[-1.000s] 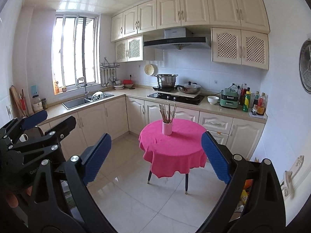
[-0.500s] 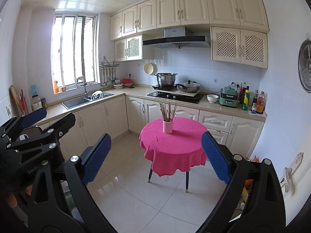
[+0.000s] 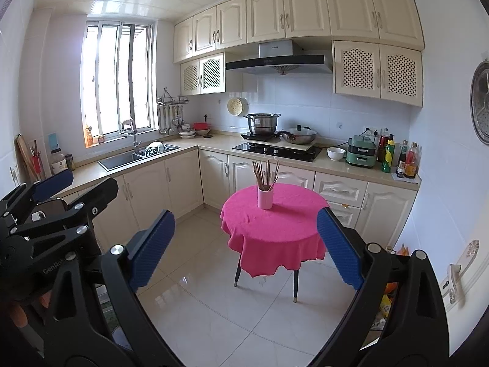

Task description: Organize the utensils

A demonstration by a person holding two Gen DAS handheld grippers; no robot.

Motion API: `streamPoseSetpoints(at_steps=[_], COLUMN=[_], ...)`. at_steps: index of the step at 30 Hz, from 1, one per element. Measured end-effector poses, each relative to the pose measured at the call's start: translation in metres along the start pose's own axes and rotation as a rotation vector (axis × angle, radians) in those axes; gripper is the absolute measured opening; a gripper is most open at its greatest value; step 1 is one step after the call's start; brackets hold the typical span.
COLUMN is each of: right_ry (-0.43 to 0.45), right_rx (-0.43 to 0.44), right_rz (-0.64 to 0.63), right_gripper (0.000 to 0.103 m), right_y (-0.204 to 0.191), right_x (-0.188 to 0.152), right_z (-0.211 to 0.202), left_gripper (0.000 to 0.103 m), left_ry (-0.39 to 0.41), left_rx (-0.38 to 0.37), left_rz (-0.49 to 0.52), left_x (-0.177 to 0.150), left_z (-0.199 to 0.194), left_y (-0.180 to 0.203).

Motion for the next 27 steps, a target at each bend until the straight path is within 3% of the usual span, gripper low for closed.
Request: streamPoseSetpoints(at_steps=[27], right_ry=[-0.014], right_rx=[0.0], right_rz=[0.002], right_gripper=[0.092], right_y=[0.0015], right_x=[-0.0042], right_z=[0.0076], left_gripper=[0.078], left_ry=[-0.007], left_rx=[-0.007], left_rz=[0.0], left_x=[-0.0041], left_z=[0.0071], left_y=[0.0064])
Point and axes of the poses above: each gripper's, at about its wrist camera, not at the fingertips, and z roughly the way its jaws point, y to its right, x to its top, the point moved 9 cm from there along z, roughly the way its jaws point, and after that the axes turned 9 degrees about z, right-handed, at the moved point
